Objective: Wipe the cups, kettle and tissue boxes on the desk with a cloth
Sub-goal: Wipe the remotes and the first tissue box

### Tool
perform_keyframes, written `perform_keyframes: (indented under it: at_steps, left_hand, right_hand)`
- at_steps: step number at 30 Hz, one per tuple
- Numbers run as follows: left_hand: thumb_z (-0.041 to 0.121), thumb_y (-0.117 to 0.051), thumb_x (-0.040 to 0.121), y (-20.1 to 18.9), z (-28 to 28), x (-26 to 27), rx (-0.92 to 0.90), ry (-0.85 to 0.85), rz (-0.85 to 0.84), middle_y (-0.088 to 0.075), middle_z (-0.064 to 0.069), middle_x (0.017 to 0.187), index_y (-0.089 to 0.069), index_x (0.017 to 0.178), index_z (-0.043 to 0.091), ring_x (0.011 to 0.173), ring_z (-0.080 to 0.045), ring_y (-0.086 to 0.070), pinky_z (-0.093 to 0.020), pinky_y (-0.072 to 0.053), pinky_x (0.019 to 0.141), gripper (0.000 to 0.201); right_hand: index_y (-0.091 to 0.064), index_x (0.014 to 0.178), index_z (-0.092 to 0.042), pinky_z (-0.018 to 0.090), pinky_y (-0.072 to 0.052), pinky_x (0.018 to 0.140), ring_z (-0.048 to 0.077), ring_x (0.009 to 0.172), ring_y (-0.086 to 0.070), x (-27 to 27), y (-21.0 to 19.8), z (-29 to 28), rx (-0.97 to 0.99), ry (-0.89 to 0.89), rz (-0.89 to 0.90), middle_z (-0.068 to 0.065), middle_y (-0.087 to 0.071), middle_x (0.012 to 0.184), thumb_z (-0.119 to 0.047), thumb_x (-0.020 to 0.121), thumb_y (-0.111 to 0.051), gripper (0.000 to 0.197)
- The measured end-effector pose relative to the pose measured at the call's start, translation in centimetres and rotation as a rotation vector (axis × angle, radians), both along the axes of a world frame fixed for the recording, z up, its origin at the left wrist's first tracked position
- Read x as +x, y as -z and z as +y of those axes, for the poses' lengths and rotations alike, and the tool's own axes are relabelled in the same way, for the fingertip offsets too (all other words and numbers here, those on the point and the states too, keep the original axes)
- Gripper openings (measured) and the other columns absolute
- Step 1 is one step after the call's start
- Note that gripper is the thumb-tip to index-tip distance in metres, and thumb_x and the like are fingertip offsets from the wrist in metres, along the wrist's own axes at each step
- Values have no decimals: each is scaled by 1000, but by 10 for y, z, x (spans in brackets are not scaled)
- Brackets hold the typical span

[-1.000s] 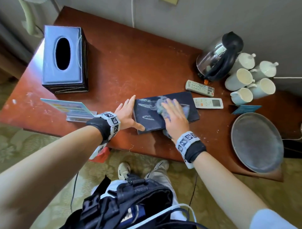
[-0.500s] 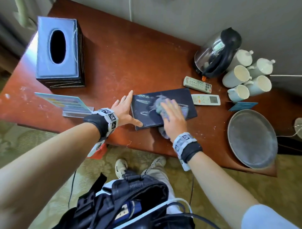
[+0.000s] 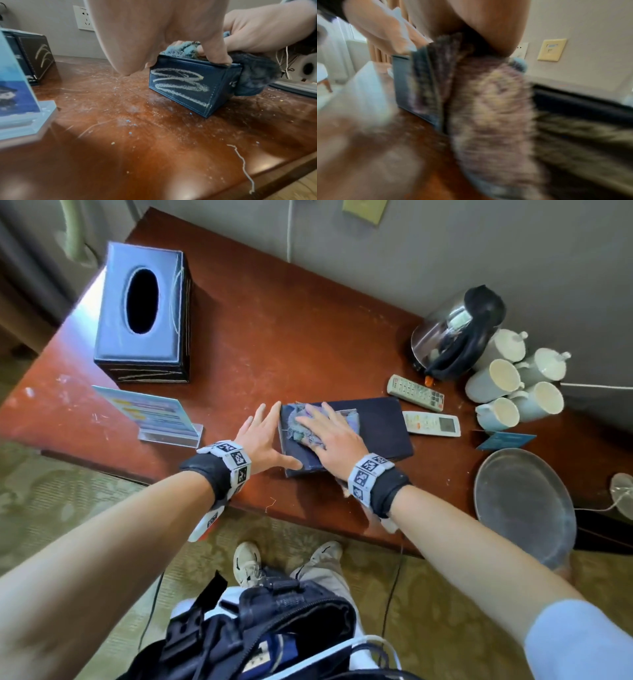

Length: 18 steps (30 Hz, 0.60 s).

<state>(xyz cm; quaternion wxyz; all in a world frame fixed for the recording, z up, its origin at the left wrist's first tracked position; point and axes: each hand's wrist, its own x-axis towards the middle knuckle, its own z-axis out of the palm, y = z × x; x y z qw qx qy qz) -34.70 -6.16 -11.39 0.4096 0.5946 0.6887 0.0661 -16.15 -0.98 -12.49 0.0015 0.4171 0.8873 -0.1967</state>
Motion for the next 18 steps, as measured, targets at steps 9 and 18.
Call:
perform_keyframes:
  at_steps: [9,18]
  left_hand:
    - [51,-83,72,1,0,2,-19,-78,-62,8,-9,166,8,158,23,152,-23,10,-37,2,122,128]
    - [52,-83,70,11,1,1,5,-65,-95,3,-6,167,7,158,25,152,-19,12,-39,1,122,129]
  right_hand:
    - [-36,149,-20,46,-19,120,25,151,-11,72,-11,55,10,657,-25,0,-21,163,-14,101,-42,49]
    - [-37,151,-24,40,-10,123,24,152,-7,-46,-9,-3,-42,159,49,-2,-22,162,-9,100,-45,54]
